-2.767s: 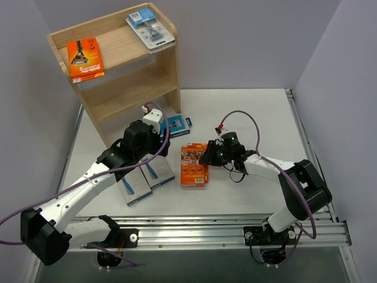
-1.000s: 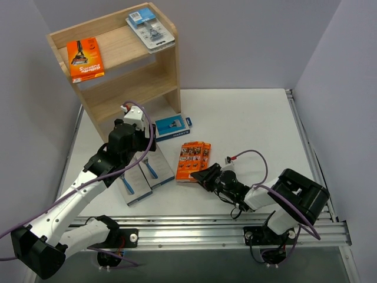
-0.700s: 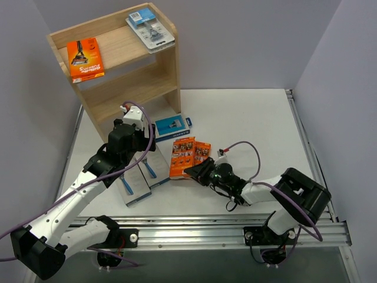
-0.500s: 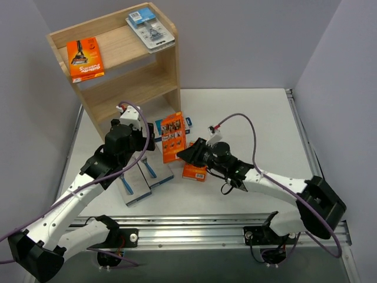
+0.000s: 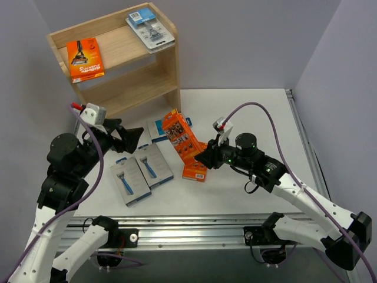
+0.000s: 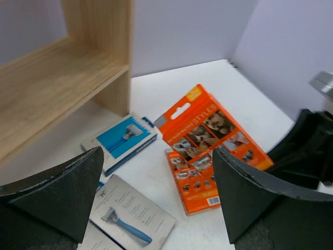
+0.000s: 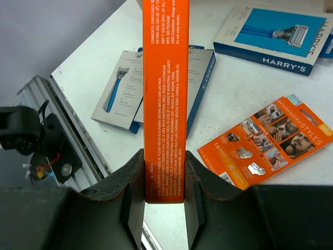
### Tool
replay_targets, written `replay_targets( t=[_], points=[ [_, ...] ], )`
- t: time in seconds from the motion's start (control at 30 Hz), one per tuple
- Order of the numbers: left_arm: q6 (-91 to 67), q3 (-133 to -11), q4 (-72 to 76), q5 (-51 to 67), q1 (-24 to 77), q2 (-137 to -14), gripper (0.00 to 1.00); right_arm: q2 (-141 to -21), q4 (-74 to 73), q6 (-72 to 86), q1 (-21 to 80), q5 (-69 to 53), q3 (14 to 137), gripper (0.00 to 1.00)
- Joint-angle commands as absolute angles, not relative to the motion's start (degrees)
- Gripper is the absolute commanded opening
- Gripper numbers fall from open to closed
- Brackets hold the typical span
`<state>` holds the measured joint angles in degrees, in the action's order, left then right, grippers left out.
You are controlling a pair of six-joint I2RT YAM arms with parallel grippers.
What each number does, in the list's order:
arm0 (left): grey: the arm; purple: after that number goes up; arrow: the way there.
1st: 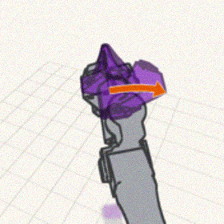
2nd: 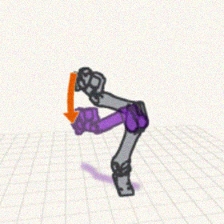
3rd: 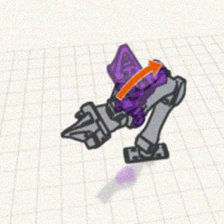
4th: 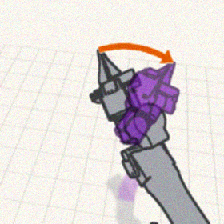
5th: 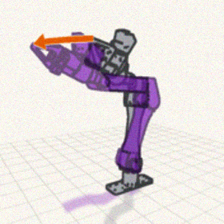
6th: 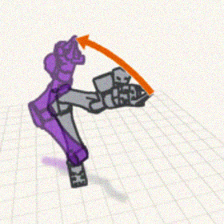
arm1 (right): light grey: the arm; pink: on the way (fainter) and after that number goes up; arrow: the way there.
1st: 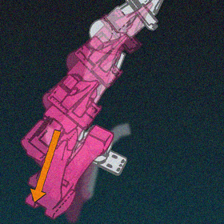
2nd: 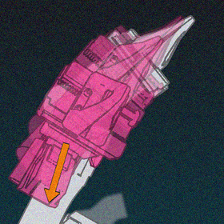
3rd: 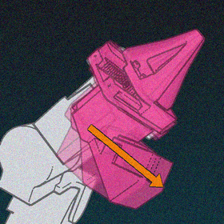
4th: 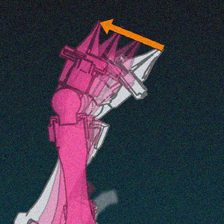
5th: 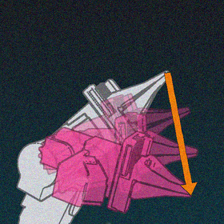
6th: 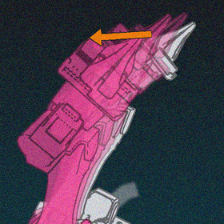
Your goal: Place and organize the shaving razors onto the shelf
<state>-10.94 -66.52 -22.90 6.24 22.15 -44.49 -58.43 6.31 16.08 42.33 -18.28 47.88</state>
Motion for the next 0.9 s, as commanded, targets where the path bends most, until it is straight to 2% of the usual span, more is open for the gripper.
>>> replay_targets(
  t=[0.0,0.23,0.37,0.57,0.8,0.87],
  points=[
    [-11.2,-66.3,-20.7,23.2,19.8,-42.6,0.94,-53.1,7.6,10.0,39.4,-29.5,50.9,0.0],
    [-22.1,-53.8,-8.5,40.9,12.1,-40.5,0.94,-50.3,15.5,15.3,36.9,-41.4,49.9,0.0],
    [-21.0,-51.4,-5.5,44.3,11.1,-38.9,0.94,-50.2,19.4,18.4,36.6,-49.2,50.1,0.0],
    [-15.5,-59.0,-11.1,47.2,11.2,-41.0,0.95,-50.0,19.1,18.4,36.3,-58.7,51.2,0.0],
    [-4.3,-71.0,-25.2,52.2,14.6,-43.8,0.95,-49.5,2.8,7.4,35.2,-60.6,53.0,0.0],
    [-0.2,-73.8,-32.3,51.2,16.0,-45.0,0.95,-48.3,1.9,6.9,34.4,-60.7,52.3,0.0]
  ],
)
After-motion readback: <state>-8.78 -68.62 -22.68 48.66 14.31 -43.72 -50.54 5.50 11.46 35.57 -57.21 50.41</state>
